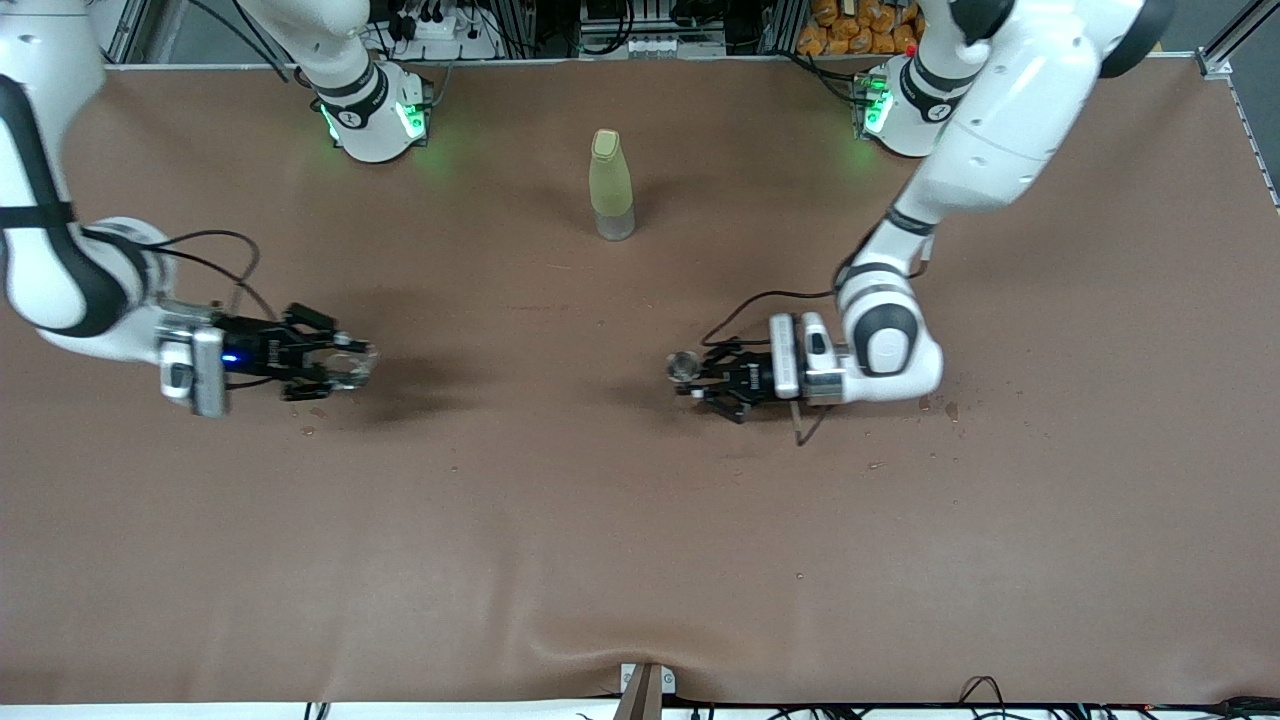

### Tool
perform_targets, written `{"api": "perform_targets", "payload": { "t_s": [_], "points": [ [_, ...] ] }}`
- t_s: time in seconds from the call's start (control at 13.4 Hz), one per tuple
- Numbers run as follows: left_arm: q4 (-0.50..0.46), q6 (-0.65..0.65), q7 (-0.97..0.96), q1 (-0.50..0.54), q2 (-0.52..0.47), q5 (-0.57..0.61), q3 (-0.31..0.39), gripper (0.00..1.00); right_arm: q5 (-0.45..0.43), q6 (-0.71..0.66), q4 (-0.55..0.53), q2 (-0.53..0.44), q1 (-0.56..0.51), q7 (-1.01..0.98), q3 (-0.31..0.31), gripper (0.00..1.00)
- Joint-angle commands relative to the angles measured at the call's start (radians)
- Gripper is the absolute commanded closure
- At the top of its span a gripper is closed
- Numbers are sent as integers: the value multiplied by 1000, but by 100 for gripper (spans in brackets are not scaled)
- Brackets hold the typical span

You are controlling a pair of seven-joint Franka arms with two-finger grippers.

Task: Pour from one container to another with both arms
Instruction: 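Tilt the beaker upright and move it back while the left gripper withdraws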

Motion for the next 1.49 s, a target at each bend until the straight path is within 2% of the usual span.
{"api": "perform_targets", "payload": {
  "t_s": [0.0,0.22,0.45,0.6,0.75,0.97,1.27,1.34,1.42],
  "points": [
    [-94,-93,-20,138,-76,131,-10,100,-89,-89,118,121,-129,-265,20,100],
    [-115,-185,-18,310,-75,274,-10,100,-93,-123,206,292,-197,-607,15,100],
    [-116,-263,-6,489,-55,354,-10,100,-156,-126,209,320,-226,-787,-3,100],
    [-114,-274,-1,569,-50,389,-9,100,-202,-131,209,335,-235,-846,-14,100],
    [-99,-274,3,637,-17,395,-9,100,-205,-131,209,385,-251,-889,-43,100],
    [-42,-274,16,668,64,396,-1,100,-204,-131,226,461,-246,-929,-51,99],
    [-28,-276,43,682,103,399,1,100,-237,-131,226,491,-251,-938,-55,90],
    [-28,-276,45,683,112,399,1,93,-239,-131,226,502,-251,-940,-61,87],
    [-24,-276,51,689,126,400,1,90,-239,-131,226,511,-251,-940,-61,85]
  ]
}}
